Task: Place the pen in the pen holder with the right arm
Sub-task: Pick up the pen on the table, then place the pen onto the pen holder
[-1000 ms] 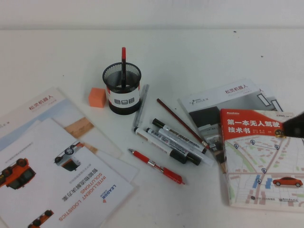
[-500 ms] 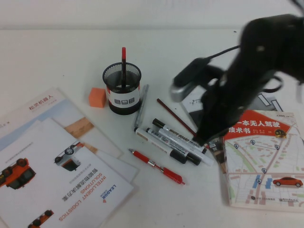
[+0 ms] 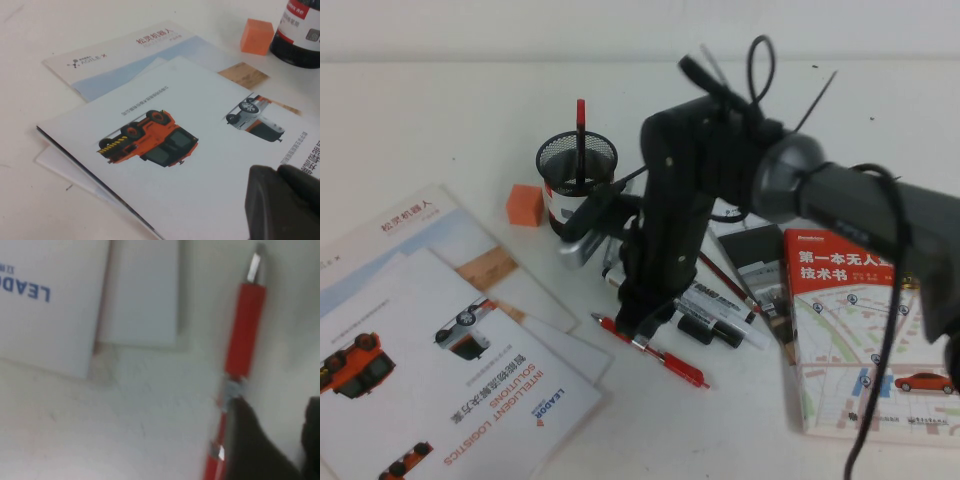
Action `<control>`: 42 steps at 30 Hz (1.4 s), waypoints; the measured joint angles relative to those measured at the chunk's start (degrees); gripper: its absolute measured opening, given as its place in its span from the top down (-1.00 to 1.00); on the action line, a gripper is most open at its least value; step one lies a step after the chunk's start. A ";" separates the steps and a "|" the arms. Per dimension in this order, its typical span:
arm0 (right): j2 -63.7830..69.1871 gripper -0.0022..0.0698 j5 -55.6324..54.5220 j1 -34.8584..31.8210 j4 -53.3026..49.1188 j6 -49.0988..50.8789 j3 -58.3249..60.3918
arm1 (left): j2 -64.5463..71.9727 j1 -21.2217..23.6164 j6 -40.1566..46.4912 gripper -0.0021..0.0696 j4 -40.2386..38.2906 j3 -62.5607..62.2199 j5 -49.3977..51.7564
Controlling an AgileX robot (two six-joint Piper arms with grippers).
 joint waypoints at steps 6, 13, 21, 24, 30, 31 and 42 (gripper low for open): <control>3.30 0.01 0.00 2.50 -0.39 0.10 -1.08 | 0.00 0.00 0.00 0.95 0.00 0.00 0.00; 4.51 0.01 0.00 3.10 -2.10 0.10 -1.52 | 0.00 0.00 0.00 0.95 0.00 0.00 0.00; 4.87 0.73 0.06 2.78 -3.46 4.10 -3.07 | 0.00 0.00 0.00 0.95 0.00 0.00 0.00; 3.77 0.73 -0.03 2.02 -0.16 5.66 -3.45 | 0.00 0.00 0.00 0.95 0.00 0.00 0.00; -4.22 0.73 -16.60 1.08 9.19 6.29 3.12 | 0.00 0.00 0.00 0.95 0.00 0.00 0.00; -6.17 0.73 -22.06 1.20 9.77 6.41 6.08 | 0.00 0.00 0.00 0.95 0.00 0.00 0.00; -18.89 0.73 -98.65 -1.78 -22.78 51.04 37.64 | 0.00 0.00 0.00 0.95 0.00 0.00 0.00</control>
